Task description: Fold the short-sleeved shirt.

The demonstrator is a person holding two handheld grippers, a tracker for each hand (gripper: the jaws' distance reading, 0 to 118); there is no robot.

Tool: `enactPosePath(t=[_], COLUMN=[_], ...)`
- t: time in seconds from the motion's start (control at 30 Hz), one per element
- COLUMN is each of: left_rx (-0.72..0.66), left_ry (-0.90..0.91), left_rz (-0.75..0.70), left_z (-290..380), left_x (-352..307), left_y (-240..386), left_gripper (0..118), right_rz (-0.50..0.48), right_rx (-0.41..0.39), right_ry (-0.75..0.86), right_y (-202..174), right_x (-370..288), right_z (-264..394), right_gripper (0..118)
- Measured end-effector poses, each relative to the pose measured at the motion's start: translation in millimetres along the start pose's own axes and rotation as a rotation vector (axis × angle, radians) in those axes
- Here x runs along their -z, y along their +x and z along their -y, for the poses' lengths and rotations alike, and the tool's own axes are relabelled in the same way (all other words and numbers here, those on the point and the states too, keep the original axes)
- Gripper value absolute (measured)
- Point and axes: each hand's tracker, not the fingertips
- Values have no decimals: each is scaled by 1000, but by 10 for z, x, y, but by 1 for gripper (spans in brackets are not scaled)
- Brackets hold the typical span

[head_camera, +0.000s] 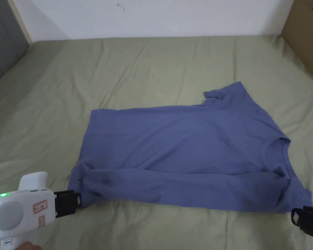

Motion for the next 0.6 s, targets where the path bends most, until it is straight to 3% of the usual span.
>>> enactPosePath(t=[0.13,0.17,0.23,0.27,0.3,0.33,0.37,0.4,0.47,0.57,0.6], left_rx=[-5,19,134,100,115,104,74,128,207,143,128], left_ry=[-106,-142,-106,-108,-86,-69,-88,-96,-83,-86,-89], left_rz=[-33,-7,-120,-96,-130,-79,-37,-56,-83,-64,-66], left_z=[-71,-25,20,-25,-73,-110,-144,-159,-173,-192,-202], left_x=[351,455,461,374,301,267,205,191,173,172,179], left_y=[66,100,198,218,224,192,194,239,322,267,257], left_gripper=[91,82,68,60,33,4,4,4,4,4,4], right_rz=[4,0,6,16,52,91,110,119,99,63,41], right_rx=[23,32,50,53,47,33,11,-7,4,72,81], right_ry=[0,-2,-5,-7,-11,-10,-9,-6,20,8,0], right_y=[6,23,45,57,73,84,101,122,203,337,373], right_x=[17,26,48,58,64,85,125,163,246,477,579], right_z=[40,59,88,93,90,75,29,-25,-158,-375,-422], right_gripper=[0,0,0,1,12,40,64,82,84,82,75])
